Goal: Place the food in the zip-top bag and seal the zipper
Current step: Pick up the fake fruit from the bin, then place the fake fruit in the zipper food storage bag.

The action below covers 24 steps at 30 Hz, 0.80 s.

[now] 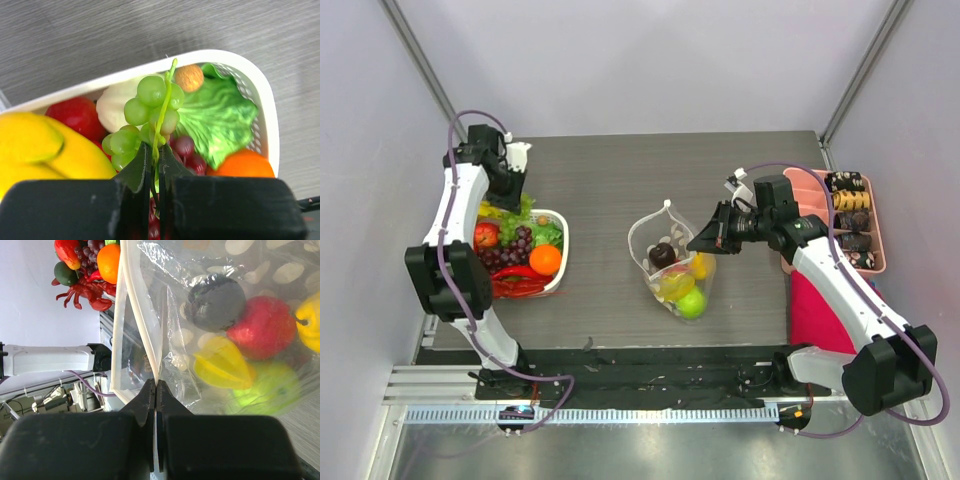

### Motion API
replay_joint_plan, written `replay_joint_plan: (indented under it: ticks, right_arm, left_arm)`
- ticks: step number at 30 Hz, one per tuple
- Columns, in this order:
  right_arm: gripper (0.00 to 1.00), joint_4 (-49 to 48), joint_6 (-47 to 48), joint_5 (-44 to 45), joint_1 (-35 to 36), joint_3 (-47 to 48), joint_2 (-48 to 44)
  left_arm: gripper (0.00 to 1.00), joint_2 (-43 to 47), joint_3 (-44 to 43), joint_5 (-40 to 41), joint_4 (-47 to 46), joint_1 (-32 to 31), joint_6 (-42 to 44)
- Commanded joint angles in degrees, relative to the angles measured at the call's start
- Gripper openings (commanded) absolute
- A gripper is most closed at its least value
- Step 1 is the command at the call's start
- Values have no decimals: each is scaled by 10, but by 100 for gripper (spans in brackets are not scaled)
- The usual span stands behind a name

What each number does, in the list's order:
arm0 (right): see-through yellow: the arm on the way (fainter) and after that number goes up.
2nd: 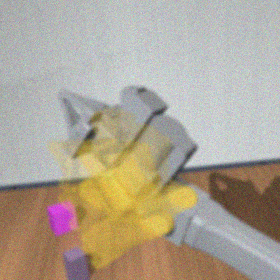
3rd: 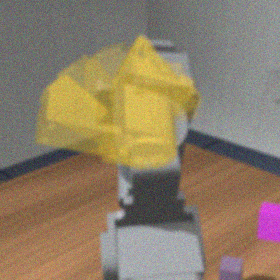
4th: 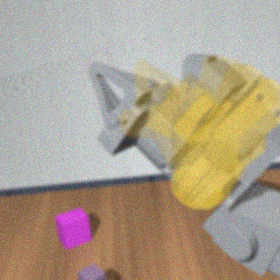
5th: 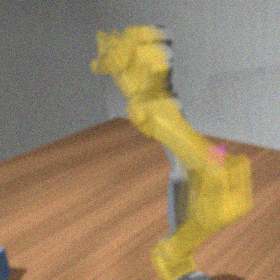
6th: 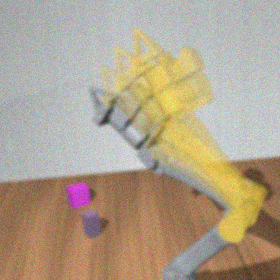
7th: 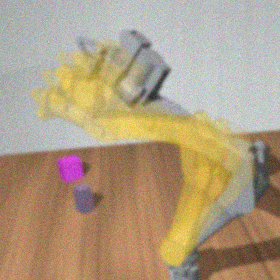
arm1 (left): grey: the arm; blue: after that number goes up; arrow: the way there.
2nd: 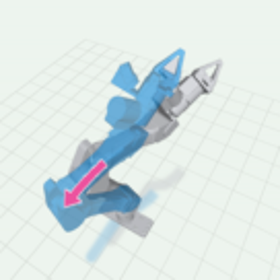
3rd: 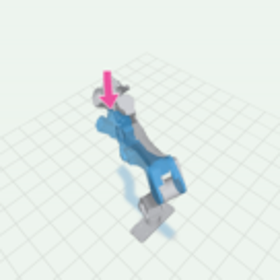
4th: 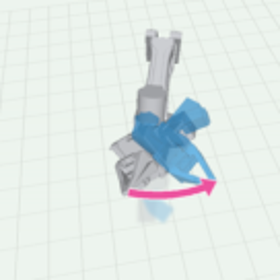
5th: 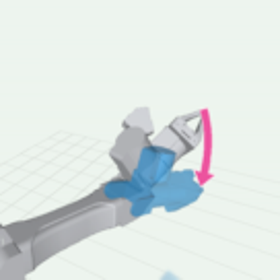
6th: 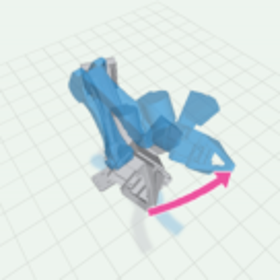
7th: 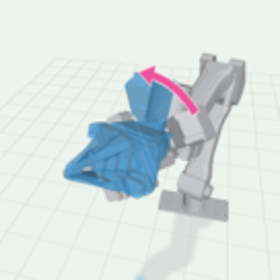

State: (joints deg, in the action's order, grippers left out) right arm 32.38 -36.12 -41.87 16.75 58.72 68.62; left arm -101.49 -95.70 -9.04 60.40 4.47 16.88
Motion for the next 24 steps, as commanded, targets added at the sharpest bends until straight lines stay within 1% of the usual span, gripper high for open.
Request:
replay_joint_plan:
  ticks: [1,7,16,19,22,23,24]
  right_arm:
    - [1,-14,3,-1,-1,14,0]
    - [1,-15,2,-1,-1,17,-1]
    - [1,-14,1,-2,-1,18,-1]
    - [1,-14,1,-2,-1,19,0]
    - [1,-14,2,-2,-1,19,-1]
    - [1,-14,1,-3,-1,19,-1]
    - [1,-15,1,-4,-1,18,0]
  left_arm:
    - [0,50,-20,-8,28,-2,-6]
    - [0,70,-43,-27,45,-2,-12]
    - [0,104,-82,-126,53,-8,-59]
    - [0,114,-94,-140,55,-24,-69]
    - [0,125,-114,-182,53,-34,-91]
    - [0,129,-125,-193,49,-42,-100]
    - [0,133,-128,-202,28,-64,-110]
